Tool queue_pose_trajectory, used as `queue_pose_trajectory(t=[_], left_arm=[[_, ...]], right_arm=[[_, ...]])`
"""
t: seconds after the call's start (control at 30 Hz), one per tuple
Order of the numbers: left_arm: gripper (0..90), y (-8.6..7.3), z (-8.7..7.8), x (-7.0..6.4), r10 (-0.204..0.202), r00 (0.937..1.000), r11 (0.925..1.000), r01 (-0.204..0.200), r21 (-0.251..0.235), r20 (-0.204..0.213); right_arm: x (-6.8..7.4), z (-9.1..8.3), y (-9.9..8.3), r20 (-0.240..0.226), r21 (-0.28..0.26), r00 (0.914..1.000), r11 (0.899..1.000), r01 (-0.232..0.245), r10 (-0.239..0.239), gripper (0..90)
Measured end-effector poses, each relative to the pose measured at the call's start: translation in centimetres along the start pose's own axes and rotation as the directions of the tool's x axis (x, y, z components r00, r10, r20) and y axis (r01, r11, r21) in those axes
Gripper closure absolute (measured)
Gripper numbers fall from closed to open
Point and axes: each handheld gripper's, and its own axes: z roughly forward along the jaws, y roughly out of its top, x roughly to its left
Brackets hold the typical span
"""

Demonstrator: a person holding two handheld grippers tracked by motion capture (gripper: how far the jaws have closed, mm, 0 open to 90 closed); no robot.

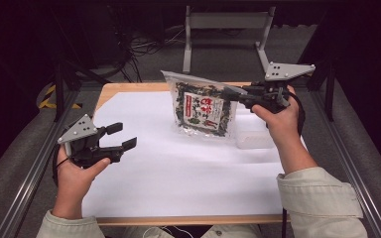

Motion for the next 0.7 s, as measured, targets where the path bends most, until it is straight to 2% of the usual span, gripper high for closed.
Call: queue_pose_trajectory(t=[0.23,0.4,0.6,0.7], left_arm=[[28.2,-1.0,0.7,0.9,-0.024,0.9997,0.9996,0.024,0.015,-0.006],[28.0,-1.5,1.0,1.3,-0.036,0.9994,0.9992,0.036,0.017,-0.005],[26.4,-2.2,1.6,1.8,0.004,0.9999,0.9987,-0.003,0.050,-0.016],[25.6,-2.7,2.0,2.1,0.001,0.9999,0.9981,0.000,0.061,-0.013]], right_arm=[[-1.6,-1.3,0.3,0.068,-0.016,0.9975,1.000,-0.019,0.020,78.1],[-2.7,-2.2,0.5,0.125,-0.017,0.9918,1.000,-0.023,0.025,78.1],[-4.1,-2.9,0.2,0.191,-0.014,0.9816,1.000,-0.001,0.004,78.1],[-4.8,-3.3,0.0,0.216,-0.013,0.9763,1.000,-0.001,0.003,78.0]])
